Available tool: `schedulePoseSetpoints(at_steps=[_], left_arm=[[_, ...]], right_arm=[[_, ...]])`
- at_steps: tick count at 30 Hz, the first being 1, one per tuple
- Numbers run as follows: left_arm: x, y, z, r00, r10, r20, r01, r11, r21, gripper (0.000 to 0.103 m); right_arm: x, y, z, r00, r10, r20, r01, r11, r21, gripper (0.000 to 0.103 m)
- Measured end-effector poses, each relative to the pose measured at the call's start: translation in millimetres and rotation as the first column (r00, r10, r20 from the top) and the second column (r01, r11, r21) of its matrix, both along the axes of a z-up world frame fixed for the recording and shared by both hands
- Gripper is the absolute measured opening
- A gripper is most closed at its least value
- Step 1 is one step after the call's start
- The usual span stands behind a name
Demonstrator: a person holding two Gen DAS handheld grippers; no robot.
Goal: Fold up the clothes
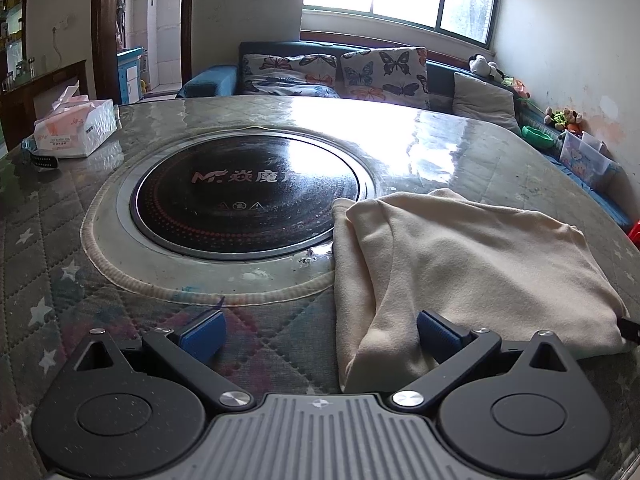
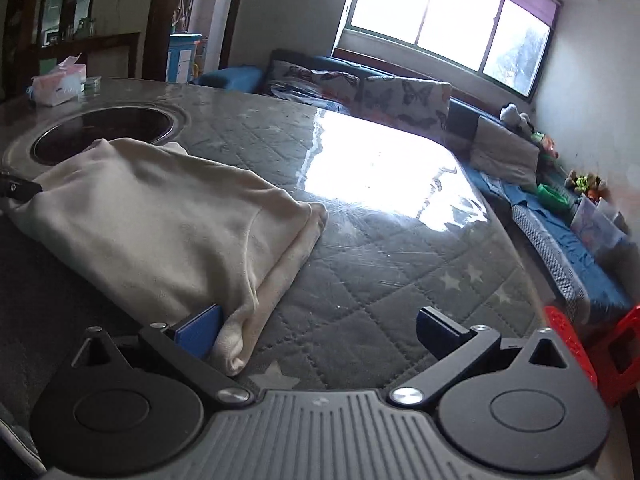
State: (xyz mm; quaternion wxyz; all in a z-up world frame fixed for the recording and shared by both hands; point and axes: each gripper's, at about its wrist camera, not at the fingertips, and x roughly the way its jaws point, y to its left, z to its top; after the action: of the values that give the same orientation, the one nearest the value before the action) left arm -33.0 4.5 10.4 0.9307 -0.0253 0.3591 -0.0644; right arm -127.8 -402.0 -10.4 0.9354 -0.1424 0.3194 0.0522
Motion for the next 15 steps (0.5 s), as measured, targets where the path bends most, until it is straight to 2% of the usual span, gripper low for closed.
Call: schedulePoseSetpoints(at_steps=[5,8,12,15], left_arm=[[-2,5,4,1.000,0.018,0.006,-0.018,1.000,-0.025,0.103],[-3,6,5,1.000,0.022,0.017,-0.022,1.000,-0.011,0.103],[-1,4,0,1.000,0.011,0.001,-0.011,1.000,0.011,0.103],[-1,6,3,1.000,0.014,0.000,-0.014,1.000,-0.005,0.103]], right_arm=[[-2,13,18,0.997,0.067,0.041,-0.066,0.998,-0.013,0.103],[-1,28,26,0.990,0.134,0.050,-0.134,0.991,-0.020,0.103],[3,52,32,0.972,0.232,0.043,-0.232,0.973,-0.012,0.103],[6,72,33,0.952,0.306,0.025,-0.306,0.952,0.003,0.102]])
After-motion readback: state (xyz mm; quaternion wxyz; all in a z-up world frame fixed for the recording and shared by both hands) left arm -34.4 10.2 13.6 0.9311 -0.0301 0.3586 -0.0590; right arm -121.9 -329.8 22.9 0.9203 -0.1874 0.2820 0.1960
